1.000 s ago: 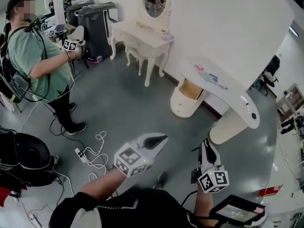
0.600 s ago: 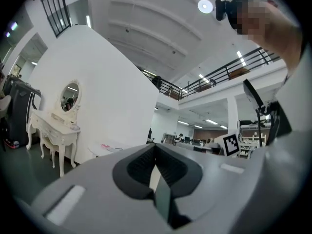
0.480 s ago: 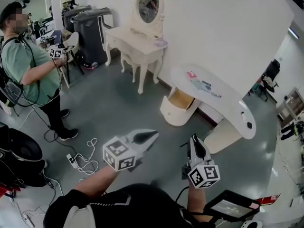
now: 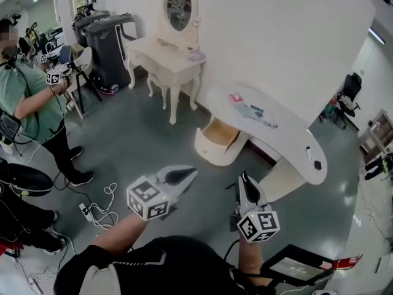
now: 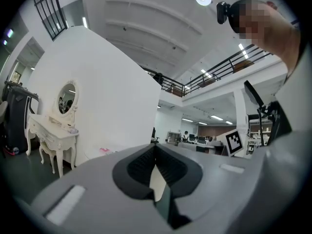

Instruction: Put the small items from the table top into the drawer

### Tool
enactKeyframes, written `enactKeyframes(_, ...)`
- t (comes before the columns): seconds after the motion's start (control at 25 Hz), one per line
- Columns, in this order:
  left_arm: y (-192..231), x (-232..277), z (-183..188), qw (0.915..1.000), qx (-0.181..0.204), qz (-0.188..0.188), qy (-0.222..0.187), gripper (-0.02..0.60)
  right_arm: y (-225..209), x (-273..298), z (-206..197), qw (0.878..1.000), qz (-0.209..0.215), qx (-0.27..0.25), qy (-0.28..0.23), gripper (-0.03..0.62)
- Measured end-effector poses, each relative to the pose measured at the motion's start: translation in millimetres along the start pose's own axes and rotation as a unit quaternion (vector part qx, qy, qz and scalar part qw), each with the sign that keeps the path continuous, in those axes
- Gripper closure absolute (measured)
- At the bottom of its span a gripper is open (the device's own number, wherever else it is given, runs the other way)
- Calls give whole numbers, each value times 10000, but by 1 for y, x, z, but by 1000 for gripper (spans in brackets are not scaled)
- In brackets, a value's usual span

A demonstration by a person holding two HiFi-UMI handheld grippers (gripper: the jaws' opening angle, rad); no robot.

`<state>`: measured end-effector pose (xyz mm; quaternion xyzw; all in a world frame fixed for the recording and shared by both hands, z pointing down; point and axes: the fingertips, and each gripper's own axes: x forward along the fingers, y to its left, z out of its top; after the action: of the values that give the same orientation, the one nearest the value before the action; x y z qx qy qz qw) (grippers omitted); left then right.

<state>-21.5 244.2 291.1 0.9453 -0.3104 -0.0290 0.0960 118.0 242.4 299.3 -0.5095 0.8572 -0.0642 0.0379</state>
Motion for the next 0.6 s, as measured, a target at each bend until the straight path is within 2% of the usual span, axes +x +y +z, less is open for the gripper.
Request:
enactKeyframes(0.2,8,34,0,9996,-76,204,174,581,-34,10,7,9998,199,69,19,562)
enactKeyframes(0.48,22,51,3,9988,189,366,245,580,-54,28,3,9993,281,227,-80,562)
enactKeyframes(0.6,35,57,4,9990,206,310,229,580,-58,48,-2,9993,302,220,-6,562)
